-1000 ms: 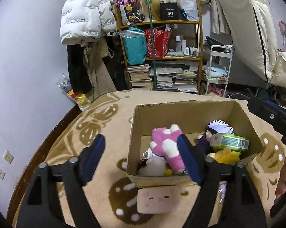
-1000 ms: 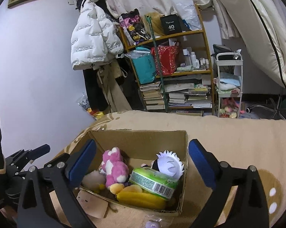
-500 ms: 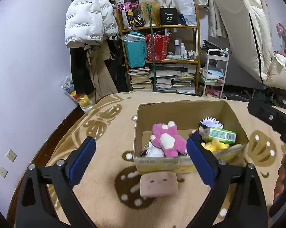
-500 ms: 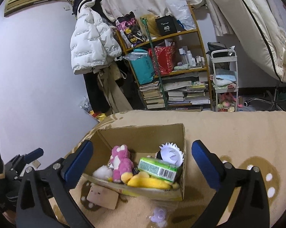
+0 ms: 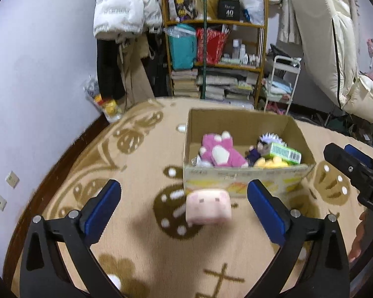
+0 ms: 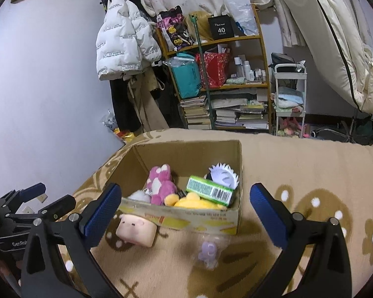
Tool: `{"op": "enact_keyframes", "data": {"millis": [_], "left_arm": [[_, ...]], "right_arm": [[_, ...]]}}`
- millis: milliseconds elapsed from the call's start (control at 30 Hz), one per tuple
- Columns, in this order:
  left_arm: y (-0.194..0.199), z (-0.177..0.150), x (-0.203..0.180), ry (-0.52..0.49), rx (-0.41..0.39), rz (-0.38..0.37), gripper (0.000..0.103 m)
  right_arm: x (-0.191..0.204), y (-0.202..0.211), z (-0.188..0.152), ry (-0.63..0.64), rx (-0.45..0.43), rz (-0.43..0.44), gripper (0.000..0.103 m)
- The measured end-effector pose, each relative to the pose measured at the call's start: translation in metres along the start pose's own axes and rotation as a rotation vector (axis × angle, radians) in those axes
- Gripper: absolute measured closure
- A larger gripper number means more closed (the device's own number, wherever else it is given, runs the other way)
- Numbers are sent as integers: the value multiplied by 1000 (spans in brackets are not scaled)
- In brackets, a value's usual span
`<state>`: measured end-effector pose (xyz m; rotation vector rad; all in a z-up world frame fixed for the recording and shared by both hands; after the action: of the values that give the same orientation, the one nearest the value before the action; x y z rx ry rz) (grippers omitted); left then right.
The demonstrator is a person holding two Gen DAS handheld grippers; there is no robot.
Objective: Organize soft objects
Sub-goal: 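Move both tools back toward the pink marshmallow plush and bagged purple toy, then grasp the pink marshmallow plush with the left tool while the right tool grasps the bagged purple toy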
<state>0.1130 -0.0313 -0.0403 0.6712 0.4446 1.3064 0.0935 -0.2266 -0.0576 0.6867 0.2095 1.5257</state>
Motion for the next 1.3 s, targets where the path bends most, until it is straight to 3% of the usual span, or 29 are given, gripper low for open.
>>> {"op": "enact_keyframes", "data": {"millis": [367, 1067, 1300], "left_arm": [[-16, -12, 3, -15, 92, 13, 2], [-88, -20, -17, -66, 259, -15, 2], [-113, -27, -26, -95, 290, 40, 2]], "right_arm": [[-6, -1, -14, -11, 55, -15, 0], [-46, -85, -53, -216, 382, -20, 0], [-45, -106, -67, -171, 486, -47, 0]]}}
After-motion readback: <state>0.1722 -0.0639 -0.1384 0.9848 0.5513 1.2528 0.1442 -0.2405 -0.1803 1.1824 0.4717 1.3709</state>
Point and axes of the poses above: each gripper's, at about its wrist camera, not at the fingertips, and y roughly against the way its jaws point, x to its left, z to its top, the point moved 2 cm from there along -y, roughly the way its jaws point, and after that the axes turned 3 degrees about -z, right-handed, at the moved point
